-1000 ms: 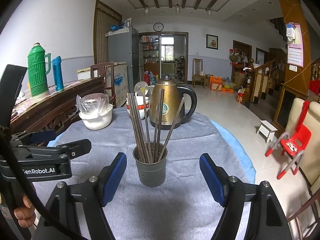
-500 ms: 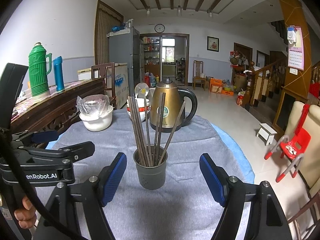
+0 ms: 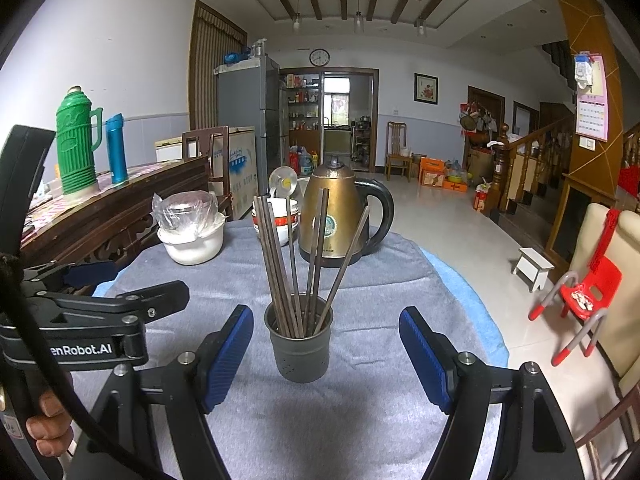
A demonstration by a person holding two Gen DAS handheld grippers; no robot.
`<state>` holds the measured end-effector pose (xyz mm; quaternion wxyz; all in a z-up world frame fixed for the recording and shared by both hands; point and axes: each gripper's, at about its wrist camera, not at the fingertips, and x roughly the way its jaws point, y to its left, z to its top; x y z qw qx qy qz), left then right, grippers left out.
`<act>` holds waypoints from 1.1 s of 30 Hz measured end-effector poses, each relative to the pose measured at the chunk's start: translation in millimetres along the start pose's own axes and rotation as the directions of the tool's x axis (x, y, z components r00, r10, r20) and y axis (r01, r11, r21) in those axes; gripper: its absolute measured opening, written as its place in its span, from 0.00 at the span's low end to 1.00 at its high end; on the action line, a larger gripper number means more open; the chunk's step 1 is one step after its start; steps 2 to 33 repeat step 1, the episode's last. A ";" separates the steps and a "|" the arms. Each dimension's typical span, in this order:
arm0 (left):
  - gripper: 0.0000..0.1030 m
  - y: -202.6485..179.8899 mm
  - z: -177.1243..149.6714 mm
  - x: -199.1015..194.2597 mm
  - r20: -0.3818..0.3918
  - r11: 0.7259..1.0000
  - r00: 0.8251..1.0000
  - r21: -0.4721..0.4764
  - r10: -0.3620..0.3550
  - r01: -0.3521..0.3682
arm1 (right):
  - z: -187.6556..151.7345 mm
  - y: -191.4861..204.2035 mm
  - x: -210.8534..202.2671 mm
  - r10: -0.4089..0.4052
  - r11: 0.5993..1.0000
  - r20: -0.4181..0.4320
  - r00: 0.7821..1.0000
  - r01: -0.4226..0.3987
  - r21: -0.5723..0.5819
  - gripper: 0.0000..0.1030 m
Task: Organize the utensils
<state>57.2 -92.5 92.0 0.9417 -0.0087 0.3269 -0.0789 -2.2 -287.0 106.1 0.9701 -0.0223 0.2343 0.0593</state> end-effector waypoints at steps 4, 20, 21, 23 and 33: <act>1.00 -0.1 0.4 0.1 -0.001 1.000 1.000 -0.001 -0.001 0.001 | 0.7 -0.6 0.8 0.001 1.000 -0.001 1.000 -0.001 0.000 0.76; 1.00 -0.1 0.4 0.1 -0.001 1.000 1.000 -0.001 -0.001 0.001 | 0.7 -0.6 0.8 0.001 1.000 -0.001 1.000 -0.001 0.000 0.76; 1.00 -0.1 0.4 0.1 -0.001 1.000 1.000 -0.001 -0.001 0.001 | 0.7 -0.6 0.8 0.001 1.000 -0.001 1.000 -0.001 0.000 0.76; 1.00 -0.1 0.4 0.1 -0.001 1.000 1.000 -0.001 -0.001 0.001 | 0.7 -0.6 0.8 0.001 1.000 -0.001 1.000 -0.001 0.000 0.76; 1.00 -0.1 0.4 0.1 -0.001 1.000 1.000 -0.001 -0.001 0.001 | 0.7 -0.6 0.8 0.001 1.000 -0.001 1.000 -0.001 0.000 0.76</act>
